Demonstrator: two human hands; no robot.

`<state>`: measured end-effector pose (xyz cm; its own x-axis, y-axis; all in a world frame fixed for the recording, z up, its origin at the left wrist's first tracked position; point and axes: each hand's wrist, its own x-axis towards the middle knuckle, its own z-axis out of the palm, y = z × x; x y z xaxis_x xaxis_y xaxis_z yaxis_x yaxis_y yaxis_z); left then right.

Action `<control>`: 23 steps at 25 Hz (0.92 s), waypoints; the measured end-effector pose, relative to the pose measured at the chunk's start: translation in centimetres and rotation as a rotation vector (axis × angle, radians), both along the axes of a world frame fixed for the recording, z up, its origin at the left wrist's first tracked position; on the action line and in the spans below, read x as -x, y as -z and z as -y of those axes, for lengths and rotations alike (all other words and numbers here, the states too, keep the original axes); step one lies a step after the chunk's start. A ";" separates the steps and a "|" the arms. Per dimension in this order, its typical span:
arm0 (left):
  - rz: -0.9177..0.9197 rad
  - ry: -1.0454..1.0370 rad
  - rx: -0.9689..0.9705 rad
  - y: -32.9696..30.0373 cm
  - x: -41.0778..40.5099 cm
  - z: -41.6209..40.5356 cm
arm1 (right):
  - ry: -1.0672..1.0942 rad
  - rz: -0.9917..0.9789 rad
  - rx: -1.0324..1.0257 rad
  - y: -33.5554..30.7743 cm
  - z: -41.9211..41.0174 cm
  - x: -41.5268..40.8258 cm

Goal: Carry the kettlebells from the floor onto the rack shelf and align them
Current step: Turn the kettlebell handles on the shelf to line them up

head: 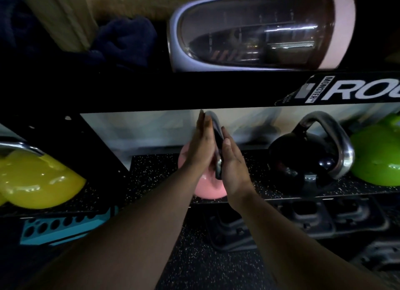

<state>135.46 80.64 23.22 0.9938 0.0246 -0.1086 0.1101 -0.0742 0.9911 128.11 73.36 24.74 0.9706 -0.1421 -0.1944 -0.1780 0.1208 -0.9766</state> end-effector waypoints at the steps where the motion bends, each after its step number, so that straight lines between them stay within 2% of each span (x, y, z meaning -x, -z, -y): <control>1: -0.002 0.011 -0.013 -0.2 0.0 0.2 | 0.029 0.006 -0.022 0.0 -0.3 0.1; 4: -0.011 0.071 -0.017 -0.3 -0.2 0.4 | 0.056 0.004 -0.044 0.2 -0.4 0.1; 8: 0.010 0.021 0.029 -0.1 -0.3 0.3 | 0.002 -0.003 -0.091 0.5 -0.1 -0.2; 11: -0.011 0.015 -0.008 0.3 -0.1 0.3 | -0.020 -0.001 -0.124 0.6 0.3 -0.3; 23: -0.009 0.007 -0.055 0.2 0.0 0.4 | -0.047 -0.048 -0.091 1.1 0.6 -0.6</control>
<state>135.50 80.21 23.02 0.9929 0.0239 -0.1166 0.1187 -0.1296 0.9844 128.68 72.72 23.69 0.9651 -0.0760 -0.2508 -0.2318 0.1984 -0.9523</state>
